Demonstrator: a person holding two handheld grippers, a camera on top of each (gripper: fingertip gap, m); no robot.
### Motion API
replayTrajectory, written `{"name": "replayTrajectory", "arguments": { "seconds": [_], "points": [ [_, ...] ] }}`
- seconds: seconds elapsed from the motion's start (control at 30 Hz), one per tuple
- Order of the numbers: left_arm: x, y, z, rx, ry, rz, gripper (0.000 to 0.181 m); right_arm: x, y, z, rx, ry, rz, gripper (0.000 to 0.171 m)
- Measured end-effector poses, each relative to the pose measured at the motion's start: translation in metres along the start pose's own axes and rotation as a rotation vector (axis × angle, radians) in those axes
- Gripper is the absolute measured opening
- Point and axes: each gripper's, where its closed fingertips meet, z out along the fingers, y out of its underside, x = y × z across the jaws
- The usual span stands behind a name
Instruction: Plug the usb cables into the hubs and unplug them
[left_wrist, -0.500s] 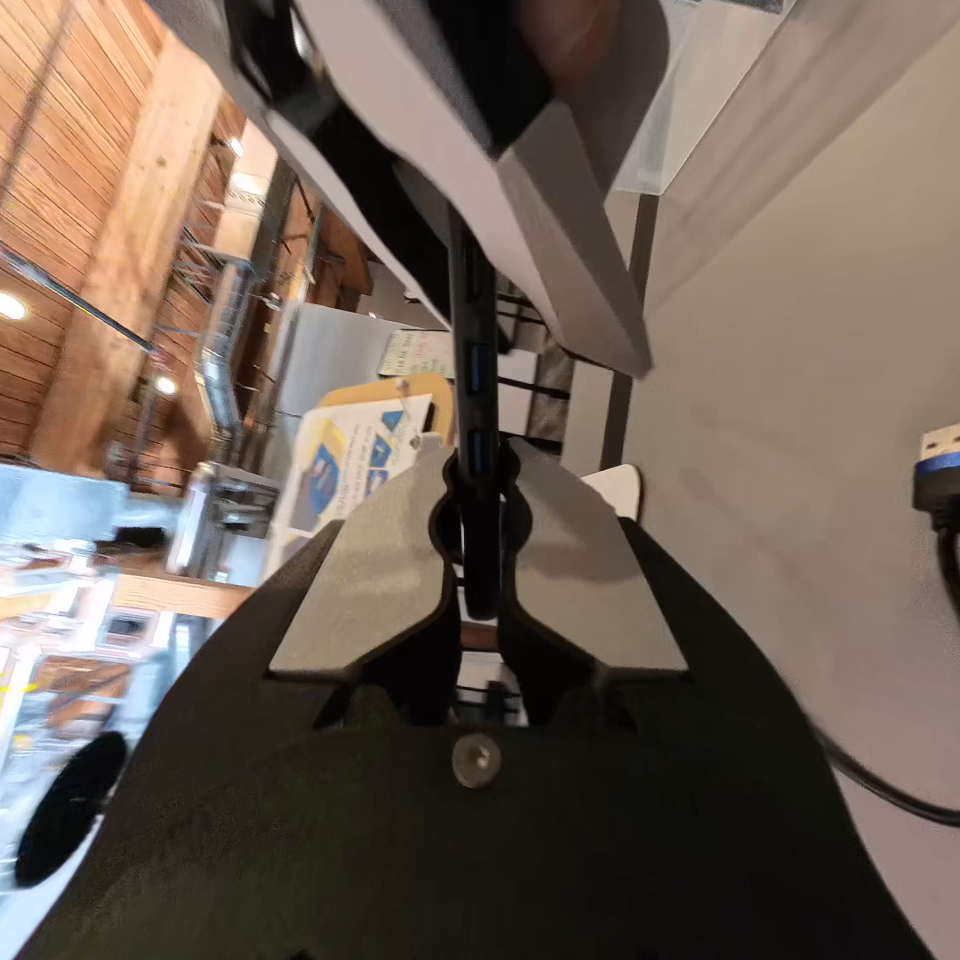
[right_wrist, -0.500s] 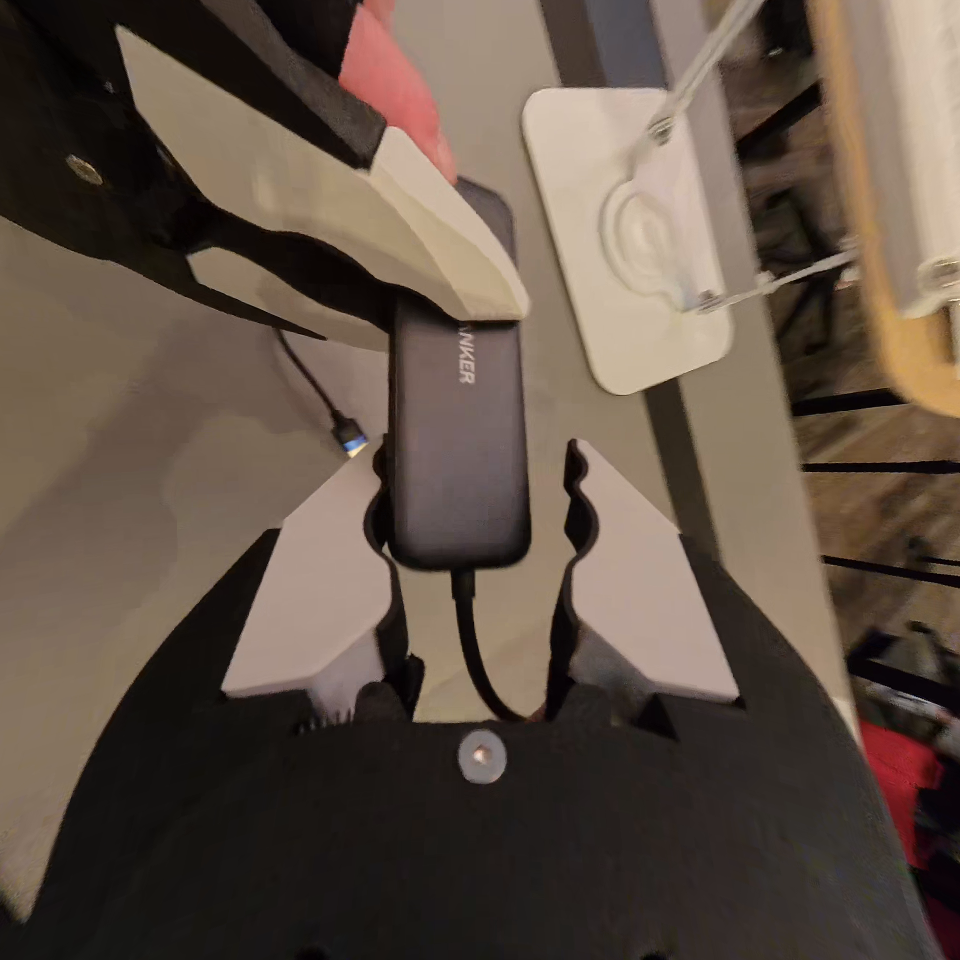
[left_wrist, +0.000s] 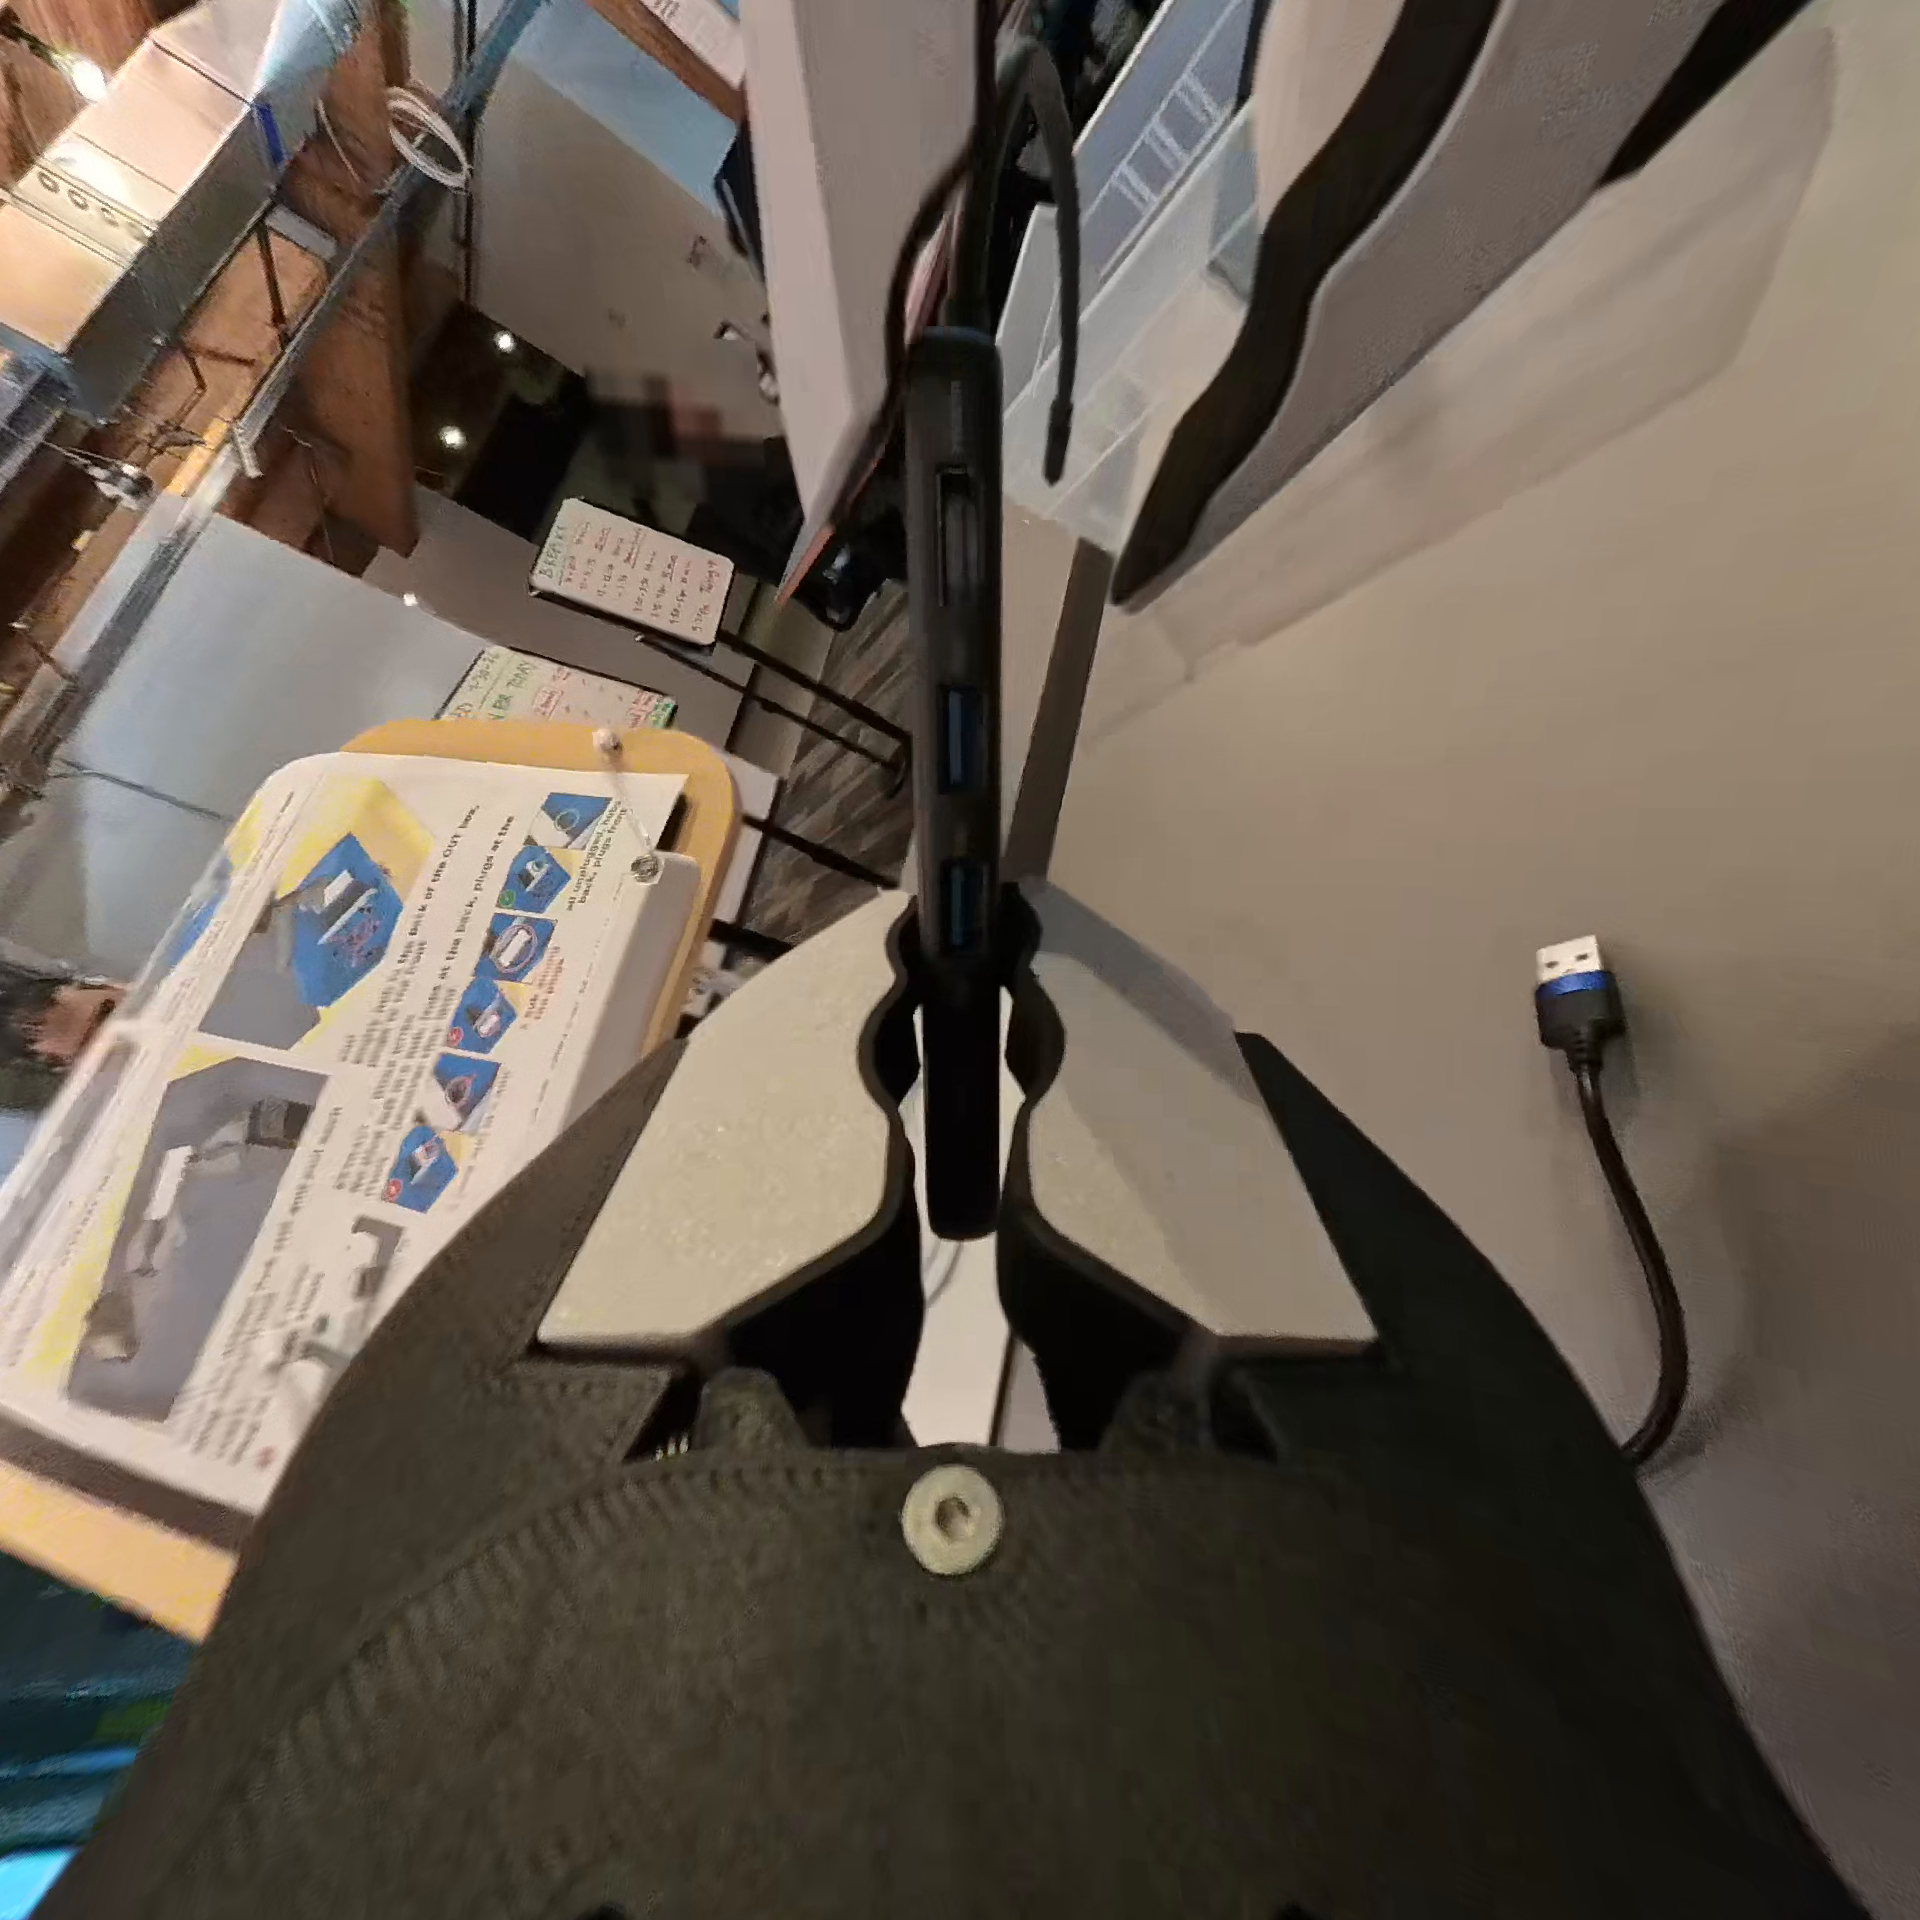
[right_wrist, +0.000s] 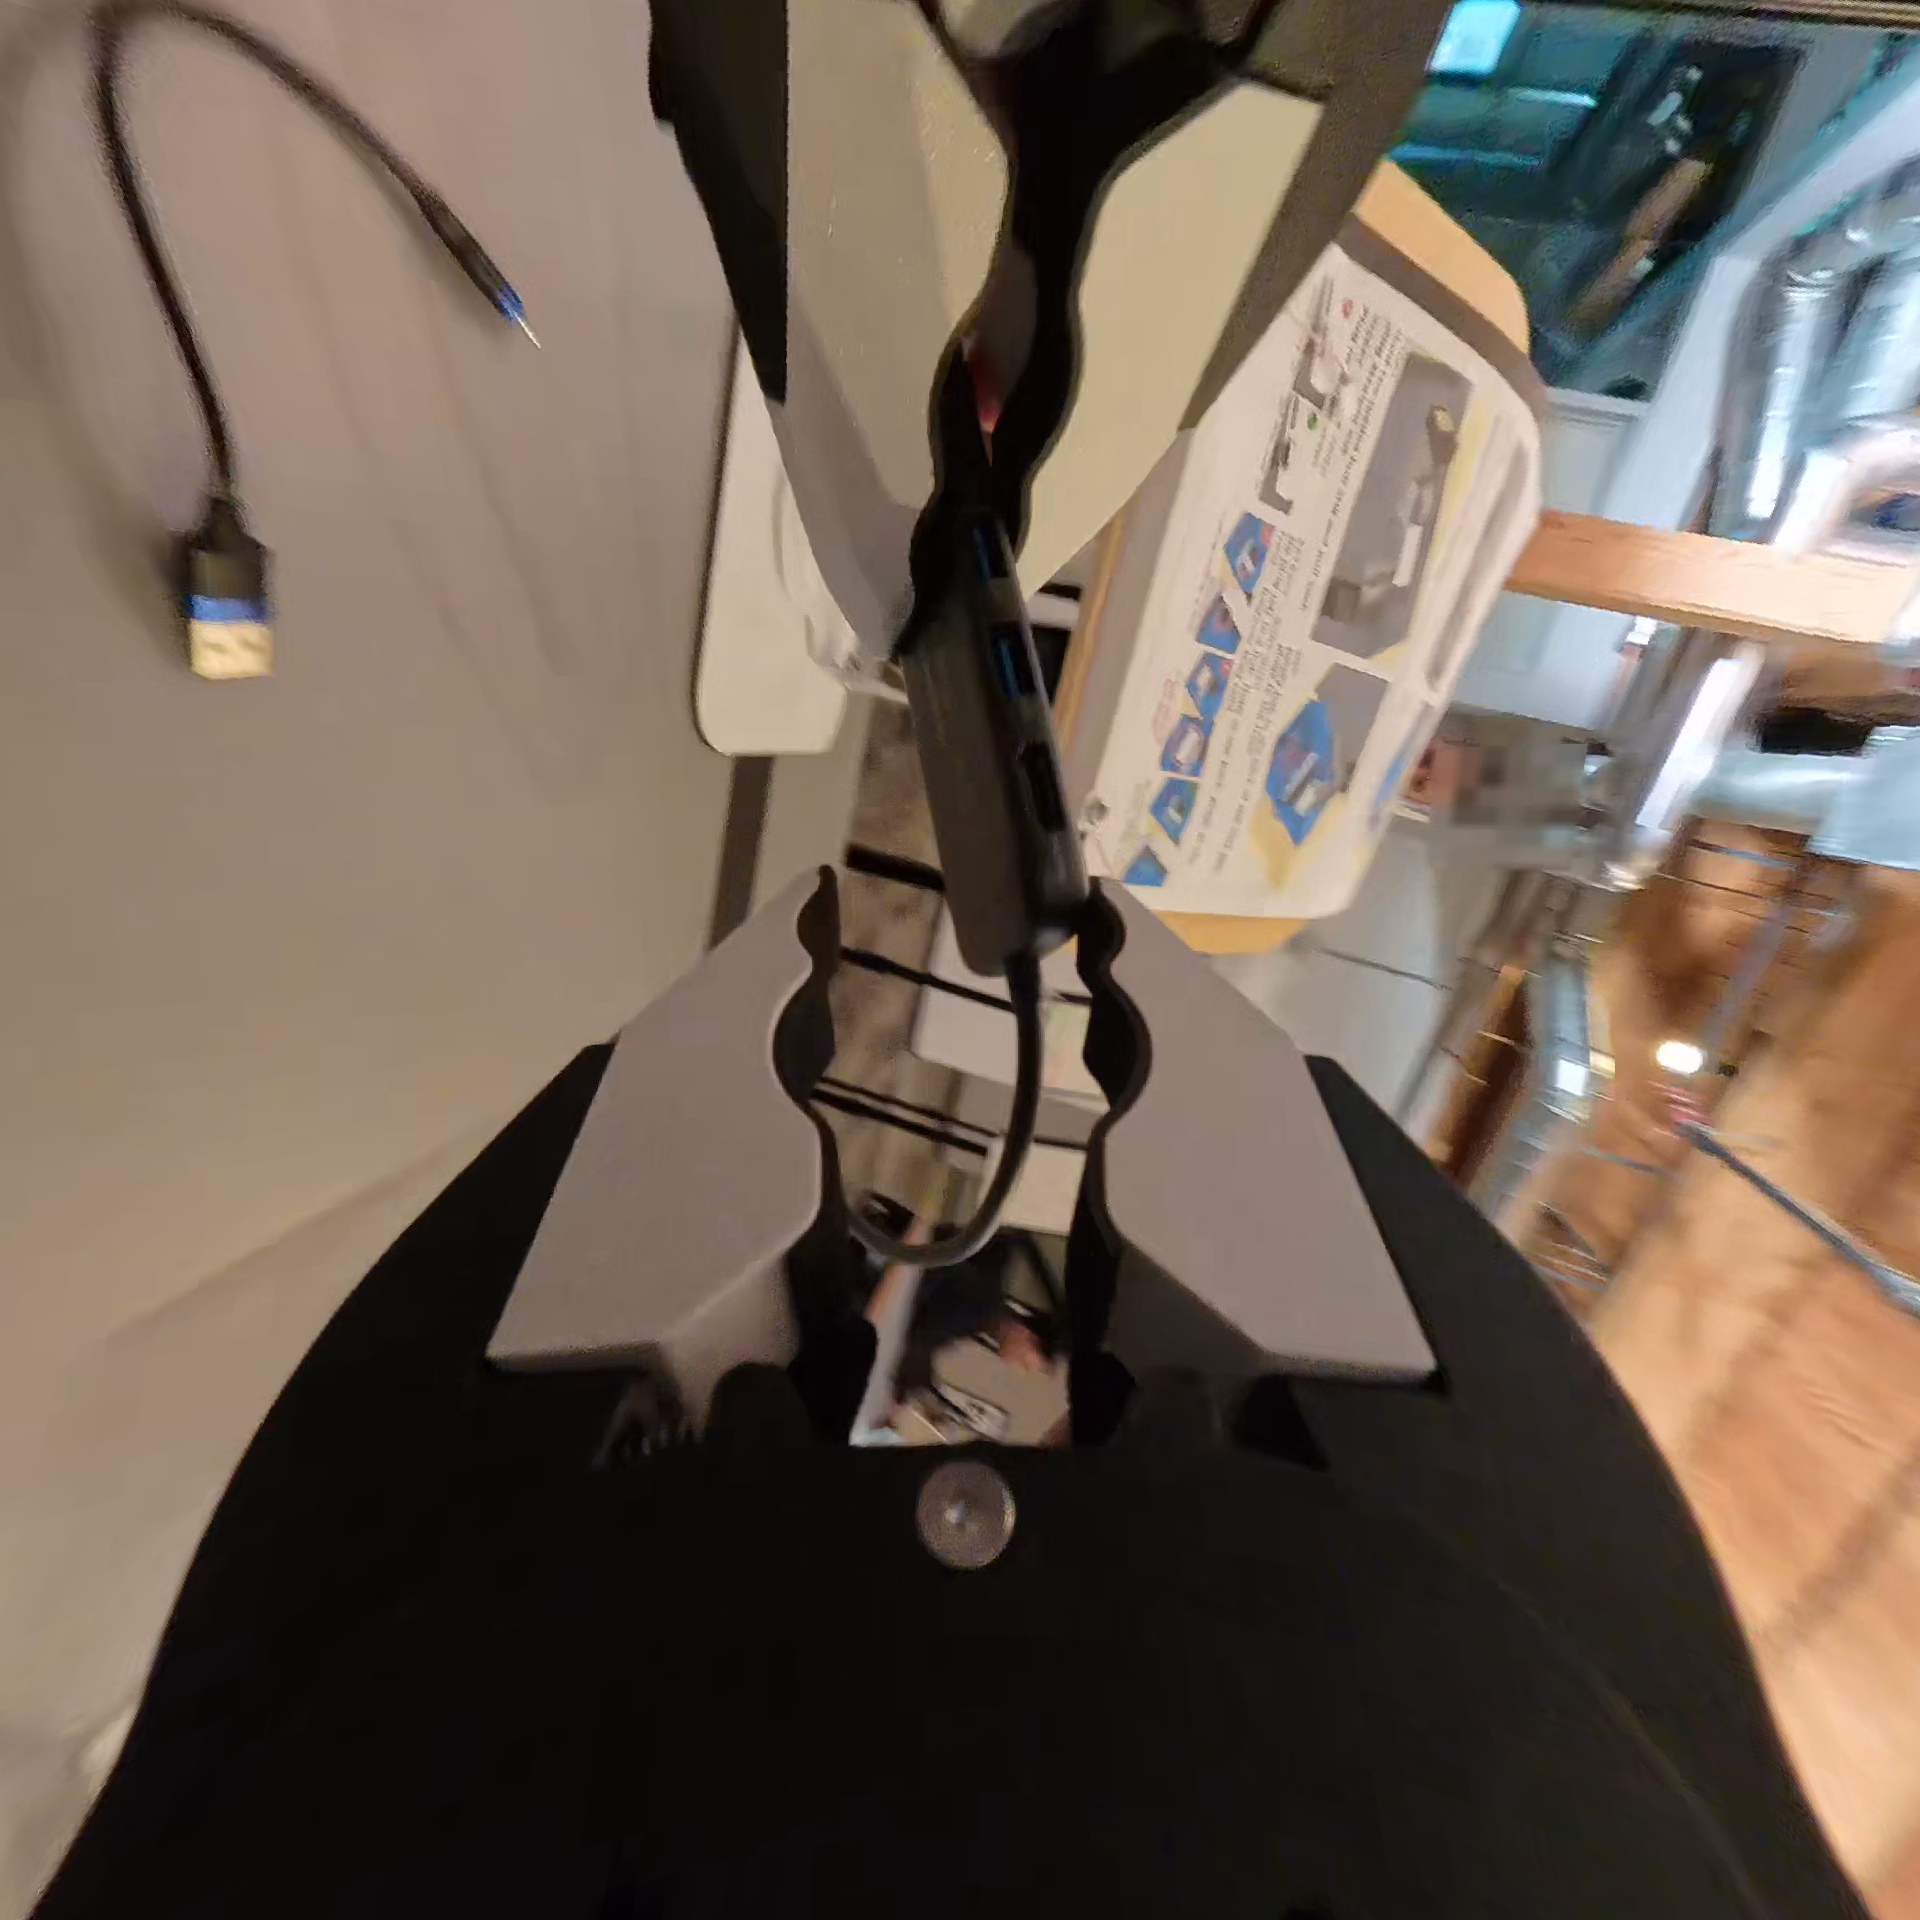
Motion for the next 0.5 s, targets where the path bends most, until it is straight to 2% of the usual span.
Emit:
{"name": "replayTrajectory", "arguments": {
  "seconds": [0.03,0.23,0.5],
  "points": [
    [0.0,0.001,0.001,-0.027,-0.013,0.021,0.012,-0.001,0.0,0.004,-0.038,0.022,-0.037,0.041],
    [0.011,0.002,0.006,-0.144,0.015,0.061,0.012,-0.01,0.002,0.02,-0.149,0.062,-0.093,0.021],
    [0.011,-0.002,0.008,-0.155,-0.019,0.08,0.017,-0.016,0.006,0.02,-0.112,0.03,0.006,0.012]
  ]
}}
